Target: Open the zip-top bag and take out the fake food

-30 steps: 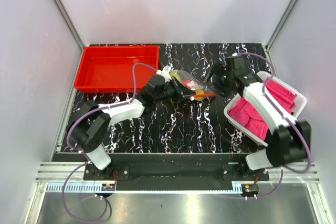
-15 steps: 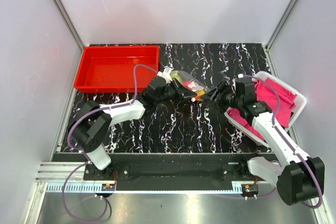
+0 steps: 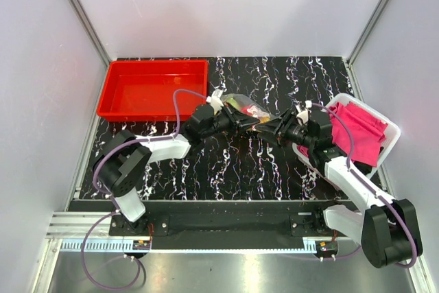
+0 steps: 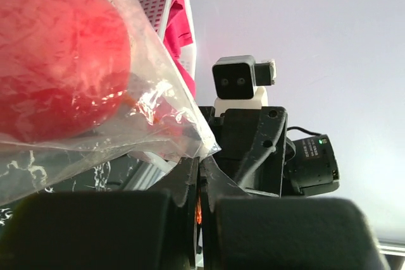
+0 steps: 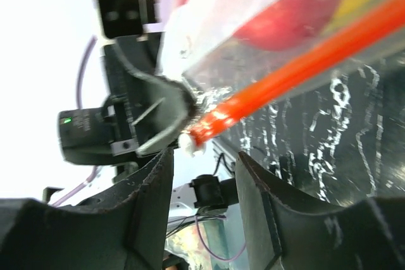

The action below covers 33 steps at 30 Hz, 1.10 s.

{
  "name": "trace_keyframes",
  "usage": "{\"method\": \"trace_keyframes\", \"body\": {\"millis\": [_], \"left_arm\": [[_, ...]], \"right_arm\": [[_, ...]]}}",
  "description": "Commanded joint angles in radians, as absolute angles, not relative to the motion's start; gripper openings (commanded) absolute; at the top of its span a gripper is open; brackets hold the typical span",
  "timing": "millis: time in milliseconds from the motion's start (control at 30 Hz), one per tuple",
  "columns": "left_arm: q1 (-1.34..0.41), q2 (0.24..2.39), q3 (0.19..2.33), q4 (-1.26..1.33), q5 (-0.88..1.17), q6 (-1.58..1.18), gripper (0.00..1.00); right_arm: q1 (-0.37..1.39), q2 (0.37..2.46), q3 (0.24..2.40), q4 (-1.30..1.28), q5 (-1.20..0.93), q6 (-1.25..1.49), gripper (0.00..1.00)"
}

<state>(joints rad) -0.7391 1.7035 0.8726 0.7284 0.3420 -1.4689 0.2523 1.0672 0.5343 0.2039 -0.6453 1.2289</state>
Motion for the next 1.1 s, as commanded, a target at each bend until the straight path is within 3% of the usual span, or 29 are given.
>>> {"method": "trace_keyframes", "body": {"millis": [0,233,833,1000,1067], "left_arm": [[-0.746,1.710,0.850,0.905,0.367,-1.548,0.00],[-0.747,1.717,0.845,0.937,0.367,-1.574,0.00],[-0.761,1.721,0.831,0.977,0.359,-1.600,0.00],[-0.767,1.723,0.813,1.012,0.362,-1.617,0.00],[-0.767,1.718,0.810,1.011,0.365,-1.612,0.00]], "right_arm": [[0.250,1.069,0.499,0.426,-0.689,1.304,0.52],[0.250,1.088,0.497,0.452,-0.701,1.305,0.53],[0.250,1.144,0.448,0.609,-0.693,1.385,0.40],[0.250,1.146,0.439,0.617,-0.677,1.391,0.23],[0.250,1.146,0.434,0.617,-0.661,1.391,0.21]]}}
